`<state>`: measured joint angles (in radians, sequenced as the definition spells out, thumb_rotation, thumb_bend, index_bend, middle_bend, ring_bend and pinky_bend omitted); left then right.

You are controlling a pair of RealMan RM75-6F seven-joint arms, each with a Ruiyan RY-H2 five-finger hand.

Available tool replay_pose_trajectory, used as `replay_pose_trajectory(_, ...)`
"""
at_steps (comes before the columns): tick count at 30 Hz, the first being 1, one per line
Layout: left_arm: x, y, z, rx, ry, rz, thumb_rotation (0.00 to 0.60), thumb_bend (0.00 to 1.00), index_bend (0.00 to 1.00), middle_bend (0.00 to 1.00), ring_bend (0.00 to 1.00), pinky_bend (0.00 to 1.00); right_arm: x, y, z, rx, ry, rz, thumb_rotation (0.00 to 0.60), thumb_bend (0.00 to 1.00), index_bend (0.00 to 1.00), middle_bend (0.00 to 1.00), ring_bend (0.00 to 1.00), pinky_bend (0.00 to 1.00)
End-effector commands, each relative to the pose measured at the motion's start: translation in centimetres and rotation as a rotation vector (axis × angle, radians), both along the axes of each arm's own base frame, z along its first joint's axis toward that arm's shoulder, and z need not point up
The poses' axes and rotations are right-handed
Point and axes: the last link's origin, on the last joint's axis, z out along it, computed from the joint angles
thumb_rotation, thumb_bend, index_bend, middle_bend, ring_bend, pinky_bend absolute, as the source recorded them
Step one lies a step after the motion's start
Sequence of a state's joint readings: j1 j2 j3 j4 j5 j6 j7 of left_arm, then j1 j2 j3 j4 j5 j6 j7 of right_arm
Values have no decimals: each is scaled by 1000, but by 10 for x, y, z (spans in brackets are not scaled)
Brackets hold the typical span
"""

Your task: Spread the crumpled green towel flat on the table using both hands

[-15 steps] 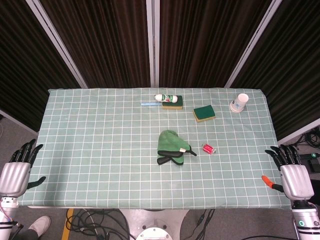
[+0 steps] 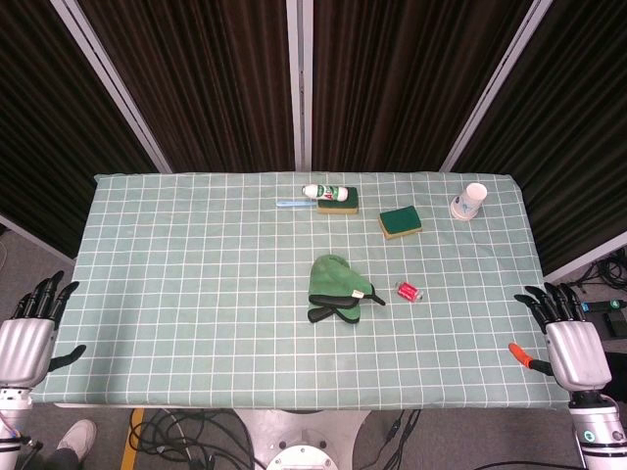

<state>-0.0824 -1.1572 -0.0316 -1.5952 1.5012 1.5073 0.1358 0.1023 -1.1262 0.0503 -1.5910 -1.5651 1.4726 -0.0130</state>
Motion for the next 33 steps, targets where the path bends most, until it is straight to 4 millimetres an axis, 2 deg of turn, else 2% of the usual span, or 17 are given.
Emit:
replay_pose_trajectory(1, 0, 0, 0, 0, -1, -1, 600, 72, 159, 108, 93, 195, 3, -4, -3, 8, -4, 15, 586, 66, 251, 164, 82, 48)
replay_pose_trajectory(6, 0, 1, 1, 6, -9, 0, 600, 72, 159, 108, 92, 195, 14, -19, -17, 55, -11, 53, 587, 68, 279, 166, 83, 48)
replay_pose_trajectory(9, 0, 1, 0, 6, -14, -4, 600, 71, 159, 108, 92, 195, 26, -36, -34, 112, -20, 90, 588, 67, 300, 166, 81, 48)
replay_pose_trajectory(16, 0, -3, 0, -1, -28, 1, 600, 71, 159, 108, 93, 195, 62, -83, -96, 256, -32, 173, 597, 67, 342, 167, 69, 48)
replay_pose_trajectory(25, -4, -9, 0, -6, -50, 18, 600, 71, 159, 108, 93, 195, 92, -129, -173, 354, -24, 202, 598, 66, 382, 181, 69, 48)
replay_pose_trajectory(33, -7, -9, 1, -10, -61, 28, 600, 71, 159, 108, 93, 195, 114, -154, -214, 347, -58, 218, 598, 67, 382, 185, 71, 47)
